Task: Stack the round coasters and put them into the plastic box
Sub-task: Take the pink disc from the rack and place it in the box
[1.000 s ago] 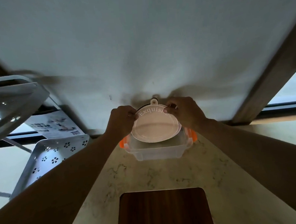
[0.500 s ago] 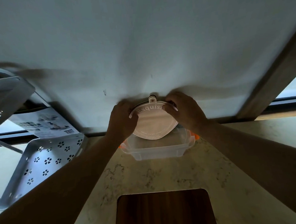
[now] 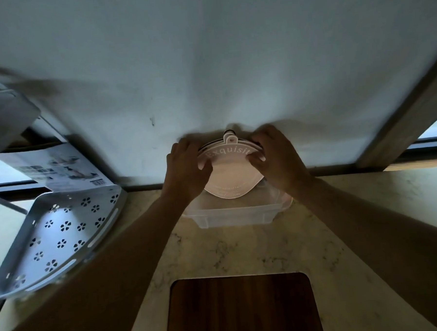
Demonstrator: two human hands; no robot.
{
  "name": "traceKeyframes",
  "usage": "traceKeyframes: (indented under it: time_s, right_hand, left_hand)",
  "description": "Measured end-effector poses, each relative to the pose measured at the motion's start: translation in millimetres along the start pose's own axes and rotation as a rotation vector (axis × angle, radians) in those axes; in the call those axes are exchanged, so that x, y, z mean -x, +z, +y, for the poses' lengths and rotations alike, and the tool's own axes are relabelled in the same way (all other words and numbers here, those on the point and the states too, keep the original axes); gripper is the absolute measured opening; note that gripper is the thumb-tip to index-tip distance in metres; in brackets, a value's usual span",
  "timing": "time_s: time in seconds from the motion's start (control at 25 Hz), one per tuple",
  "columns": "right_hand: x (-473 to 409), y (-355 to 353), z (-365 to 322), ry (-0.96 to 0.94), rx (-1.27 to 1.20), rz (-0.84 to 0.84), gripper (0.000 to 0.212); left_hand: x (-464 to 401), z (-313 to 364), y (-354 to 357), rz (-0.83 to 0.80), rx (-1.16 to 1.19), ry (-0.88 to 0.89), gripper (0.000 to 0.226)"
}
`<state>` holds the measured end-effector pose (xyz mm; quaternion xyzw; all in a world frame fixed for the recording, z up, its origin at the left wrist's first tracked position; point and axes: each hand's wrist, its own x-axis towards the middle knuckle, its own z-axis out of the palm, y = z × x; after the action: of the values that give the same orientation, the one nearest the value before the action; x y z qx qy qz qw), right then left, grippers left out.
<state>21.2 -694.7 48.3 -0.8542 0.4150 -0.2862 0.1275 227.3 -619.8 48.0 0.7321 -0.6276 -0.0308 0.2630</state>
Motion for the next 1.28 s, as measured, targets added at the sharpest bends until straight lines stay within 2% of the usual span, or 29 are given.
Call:
traceKeyframes:
  time_s: [0.16,0.44,0.68,0.96,1.28]
  right_hand:
    - [1.1,-0.7,-0.3,0.011,0.041,-0.016,0.029]
    - [1.8,6.3,4.0,-0.099,0.069,0.049,0.032]
    - [-0.2,7.7,4.4,-0.085,0.046,0.045,0.029]
    - [1.3,4.1,0.6,-0.051,0.014,0.041,0.026]
    - [0.4,4.6,1.5,-0.017,0.049,-0.025,0.031]
  left_hand:
    - [-0.3,-0.9,-0.7,-0.003,0.024,-0.002,0.041]
    - [0.6,-1.5,1.9,0.043,-0.004,0.061,0.038]
    - [1.1,0.8,1.2,0.041,-0.005,0.061,0.034]
    - [3.2,-0.7,-0.5,0.105,0.099,0.067,0.034]
    - [0.0,-2.9,2.6,0.06,0.013,0.029,0.035]
